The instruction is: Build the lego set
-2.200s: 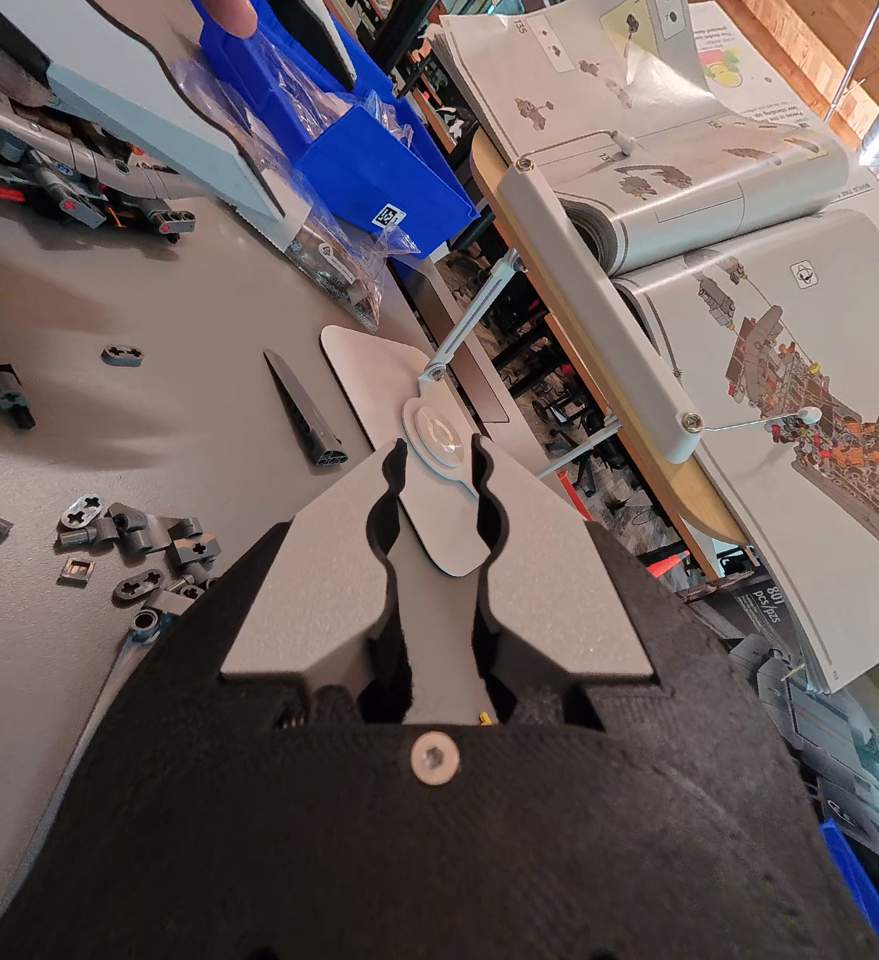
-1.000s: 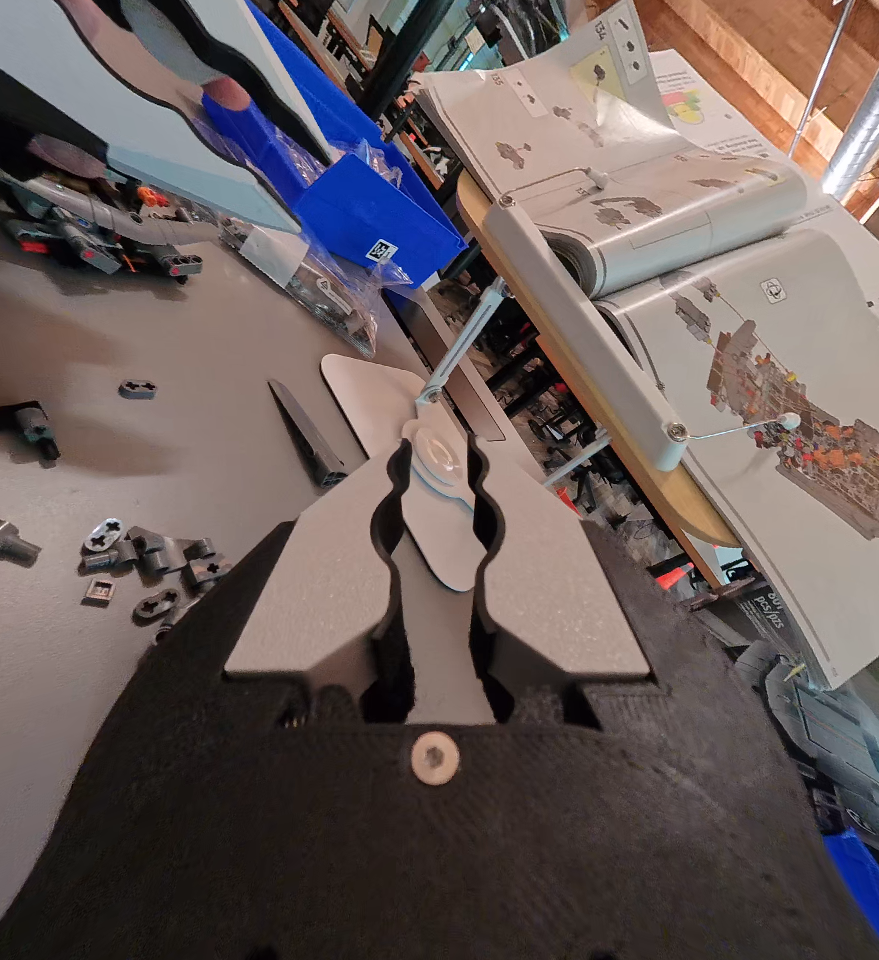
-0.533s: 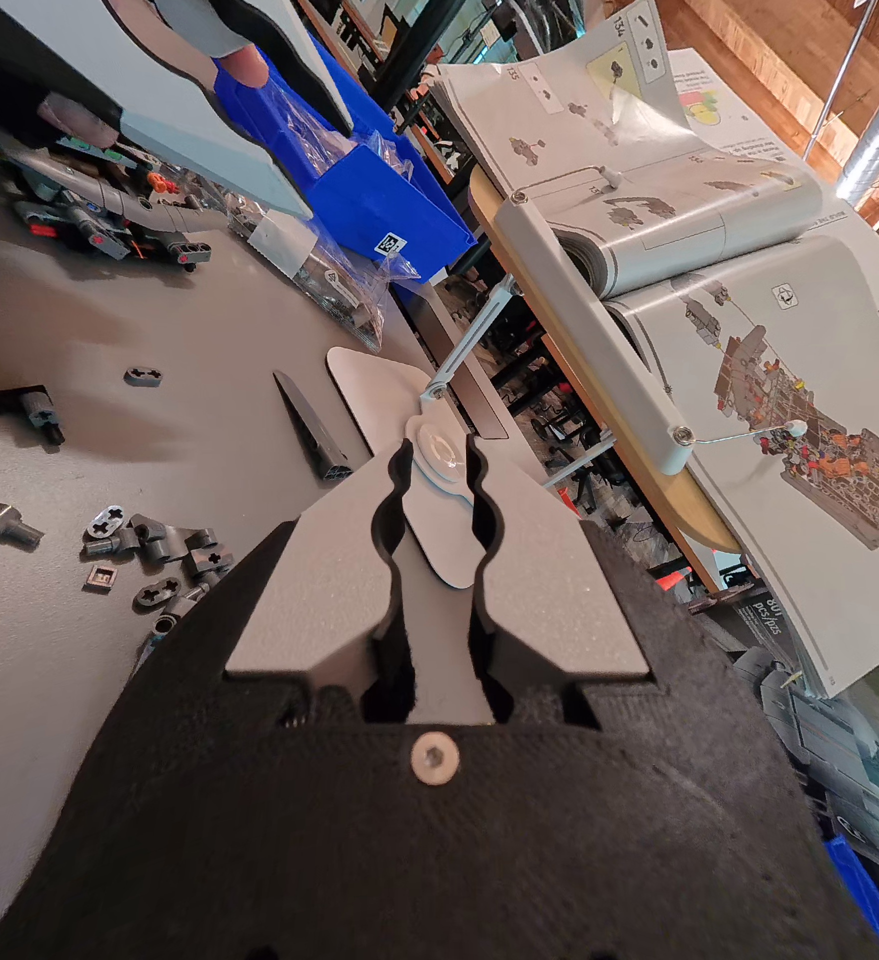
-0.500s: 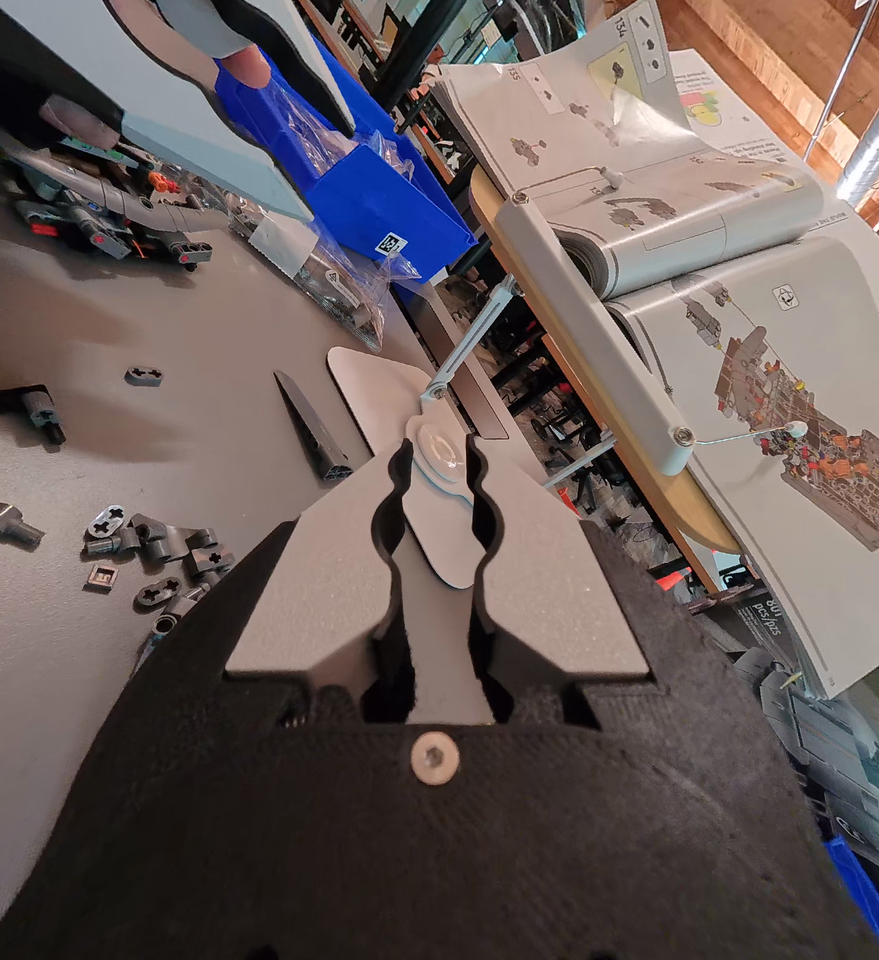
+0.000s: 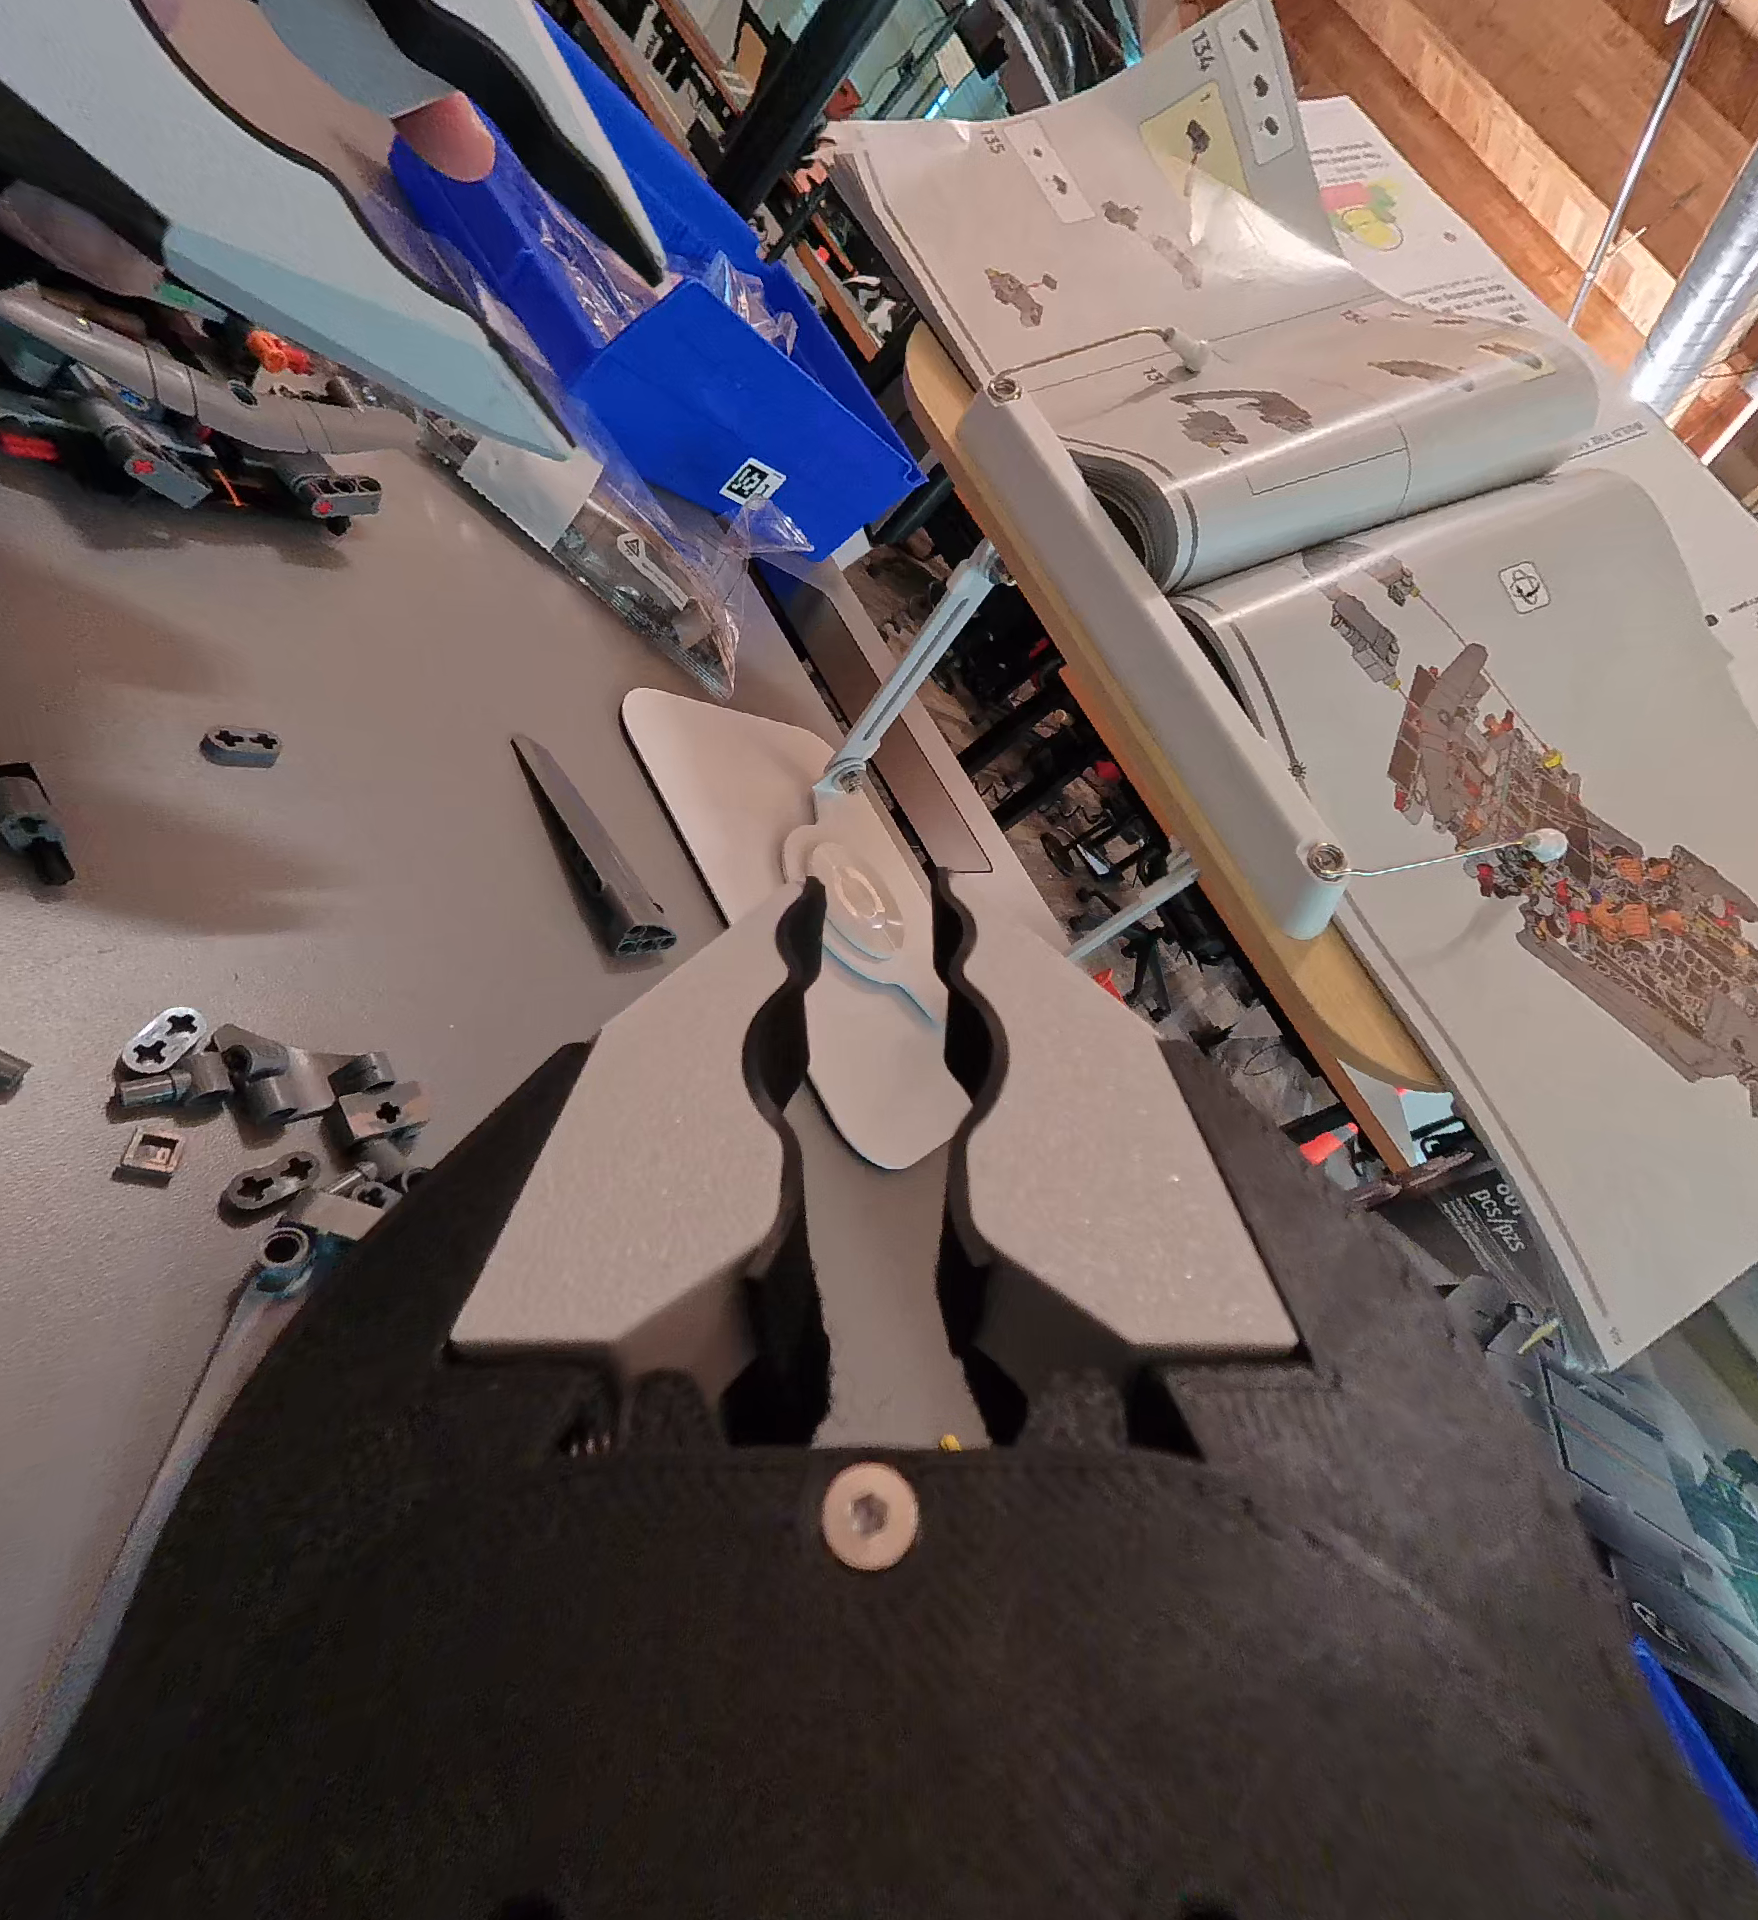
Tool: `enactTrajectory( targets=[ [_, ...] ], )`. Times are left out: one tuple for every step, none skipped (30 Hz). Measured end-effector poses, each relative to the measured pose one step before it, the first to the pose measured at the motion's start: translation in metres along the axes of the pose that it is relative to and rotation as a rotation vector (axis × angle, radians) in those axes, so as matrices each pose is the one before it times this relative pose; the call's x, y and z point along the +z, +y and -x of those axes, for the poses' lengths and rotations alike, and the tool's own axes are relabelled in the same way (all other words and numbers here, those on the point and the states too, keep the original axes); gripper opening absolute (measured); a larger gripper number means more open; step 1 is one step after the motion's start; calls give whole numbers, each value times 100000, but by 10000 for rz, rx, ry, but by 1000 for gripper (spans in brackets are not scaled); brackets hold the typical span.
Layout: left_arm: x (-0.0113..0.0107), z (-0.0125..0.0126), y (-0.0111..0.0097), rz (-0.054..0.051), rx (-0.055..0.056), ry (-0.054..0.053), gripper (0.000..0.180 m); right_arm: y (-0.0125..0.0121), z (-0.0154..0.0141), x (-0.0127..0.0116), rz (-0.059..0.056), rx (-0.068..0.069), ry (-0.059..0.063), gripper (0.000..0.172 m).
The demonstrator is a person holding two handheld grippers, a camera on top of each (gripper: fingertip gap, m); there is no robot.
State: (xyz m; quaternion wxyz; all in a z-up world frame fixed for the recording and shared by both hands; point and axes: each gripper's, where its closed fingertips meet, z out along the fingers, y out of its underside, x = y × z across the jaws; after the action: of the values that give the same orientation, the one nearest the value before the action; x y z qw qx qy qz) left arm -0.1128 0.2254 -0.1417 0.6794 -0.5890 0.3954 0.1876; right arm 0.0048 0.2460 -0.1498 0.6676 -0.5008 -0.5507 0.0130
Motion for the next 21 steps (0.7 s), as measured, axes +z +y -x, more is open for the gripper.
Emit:
enactTrajectory(
  targets=[
    [-2, -24, 9, -2, -31, 37, 38, 49, -139, -18, 5, 41, 34, 18],
    [2, 3, 15, 5, -33, 24, 38, 55, -158, -12, 8, 73, 21, 18],
    [2, 7, 13, 9, -21, 22, 38, 60, -165, -29, 5, 101, 5, 15],
    [-3, 18, 7, 8, -13, 7, 38, 15, -247, -69, -29, 104, 27, 11],
    [-17, 72, 10, 0, -14, -15, 38, -18, -363, -101, -54, 111, 64, 7],
    [-26, 77, 24, 0, -33, -9, 37, 41, -507, -134, -20, 98, 86, 4],
    [-22, 65, 31, 3, -42, 6, 37, 82, -759, -188, 12, 76, 164, 1],
    [-26, 88, 31, 3, -38, 2, 35, 68, -960, -254, -10, 114, 210, 0],
    [-54, 72, -12, -19, -31, -1, 31, 56, -1005, -263, -35, 202, 187, 0],
    [-48, 96, -17, -19, -44, -8, 30, 97, -1003, -240, -25, 246, 164, 0],
    [-33, 99, -42, -18, -49, -9, 30, 175, -958, -210, -1, 222, 156, 0],
    [-53, 104, -87, -49, -53, -17, 30, 229, -900, -178, 25, 171, 165, 0],
    [-58, 90, -127, -58, -59, -17, 30, 271, -845, -147, 49, 102, 183, 0],
    [-61, 64, -116, -44, -41, -4, 31, 290, -831, -143, 77, 32, 205, 0],
    [-43, 37, -70, -25, 4, -9, 31, 265, -819, -141, 89, 32, 197, 0],
    [-40, 29, -40, -15, 14, -7, 31, 182, -824, -164, 76, 121, 175, 0],
    [-24, 1, -37, -11, -6, 12, 31, 69, -846, -203, 43, 229, 142, 2],
    [-27, 6, -23, -11, -8, 6, 31, -11, -823, -269, 7, 309, 86, 4],
    [-14, 22, -7, -8, -9, 2, 31, -101, -823, -362, -47, 324, 73, 5],
    [-36, 25, -33, -16, -15, -2, 31, -186, -814, -436, -68, 270, 89, 7],
    [-35, 29, -43, -28, -26, 4, 31, -115, -719, -444, -5, 218, 43, 9]
  ],
)
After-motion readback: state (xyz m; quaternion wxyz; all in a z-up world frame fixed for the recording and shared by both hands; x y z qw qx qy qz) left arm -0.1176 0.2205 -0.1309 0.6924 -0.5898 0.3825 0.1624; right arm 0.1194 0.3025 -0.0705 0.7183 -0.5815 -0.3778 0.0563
